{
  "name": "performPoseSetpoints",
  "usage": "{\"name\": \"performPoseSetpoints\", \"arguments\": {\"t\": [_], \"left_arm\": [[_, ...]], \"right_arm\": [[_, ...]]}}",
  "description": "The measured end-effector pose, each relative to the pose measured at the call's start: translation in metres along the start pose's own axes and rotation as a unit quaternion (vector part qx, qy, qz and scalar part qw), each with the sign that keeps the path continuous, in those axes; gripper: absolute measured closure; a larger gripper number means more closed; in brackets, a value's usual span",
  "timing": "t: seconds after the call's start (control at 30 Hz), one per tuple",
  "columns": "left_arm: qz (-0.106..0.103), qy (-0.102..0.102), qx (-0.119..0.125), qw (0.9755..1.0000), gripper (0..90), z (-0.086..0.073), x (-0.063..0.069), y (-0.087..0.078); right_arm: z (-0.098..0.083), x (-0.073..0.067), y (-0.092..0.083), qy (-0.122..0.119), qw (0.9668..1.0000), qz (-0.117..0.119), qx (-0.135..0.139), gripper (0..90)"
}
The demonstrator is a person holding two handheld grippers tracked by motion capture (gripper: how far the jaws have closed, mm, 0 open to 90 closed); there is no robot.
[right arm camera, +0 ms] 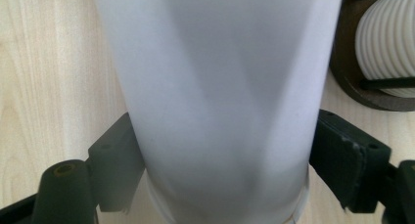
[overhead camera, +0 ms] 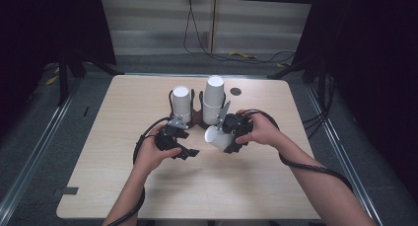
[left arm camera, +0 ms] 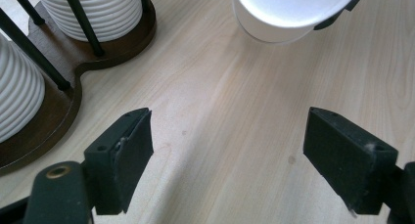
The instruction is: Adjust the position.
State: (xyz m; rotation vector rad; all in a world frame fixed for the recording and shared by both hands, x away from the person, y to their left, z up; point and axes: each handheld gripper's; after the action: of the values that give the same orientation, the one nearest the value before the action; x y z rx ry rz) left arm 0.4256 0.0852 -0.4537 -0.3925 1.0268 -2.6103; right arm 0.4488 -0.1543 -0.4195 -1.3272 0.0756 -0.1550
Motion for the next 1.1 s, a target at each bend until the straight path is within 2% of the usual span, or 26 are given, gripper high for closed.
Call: {"name": "performPoseSetpoints", "arguments": {"t": [0.23, 0.33, 0.37, 0.7, 0.9, 0.93, 1.1], "left_arm": [[-0.006, 0.0, 0.004, 1.0, 18.6, 0.0, 0.001, 0.001], [-0.008, 0.004, 0.004, 1.0, 18.6, 0.001, 0.001, 0.002], [-0.009, 0.003, 0.004, 0.9999, 18.6, 0.001, 0.002, 0.002], [-0.017, 0.003, 0.005, 0.9998, 18.7, 0.002, 0.002, 0.004], [-0.024, -0.002, 0.004, 0.9997, 18.8, 0.005, 0.004, 0.004], [-0.027, 0.0, 0.002, 0.9996, 18.8, 0.006, 0.004, 0.004], [-0.035, 0.001, 0.004, 0.9994, 18.9, 0.012, 0.005, 0.005]], "right_arm": [[0.002, 0.0, 0.0, -0.007, 0.9999, 0.006, -0.008, 19.7], [0.003, -0.001, 0.0, -0.008, 0.9997, 0.004, -0.024, 19.6], [0.003, 0.0, 0.0, -0.017, 0.9995, 0.003, -0.027, 19.6], [0.006, -0.001, -0.003, -0.027, 0.9982, 0.006, -0.054, 19.7], [0.008, -0.003, -0.004, -0.031, 0.9978, 0.002, -0.059, 19.7], [0.008, -0.002, -0.004, -0.038, 0.9974, 0.0, -0.061, 19.8], [0.008, -0.002, -0.005, -0.041, 0.9976, -0.003, -0.056, 19.7]]}}
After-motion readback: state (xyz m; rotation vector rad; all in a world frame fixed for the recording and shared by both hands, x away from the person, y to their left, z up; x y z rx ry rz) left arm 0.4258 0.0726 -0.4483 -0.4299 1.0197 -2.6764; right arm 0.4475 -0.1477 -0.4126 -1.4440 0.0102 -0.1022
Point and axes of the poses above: each handheld gripper's, and its own axes: y roughly forward along the jaws, z roughly out of its top, x roughly to its right, and after that the axes turned 1 degree about -x, right-handed
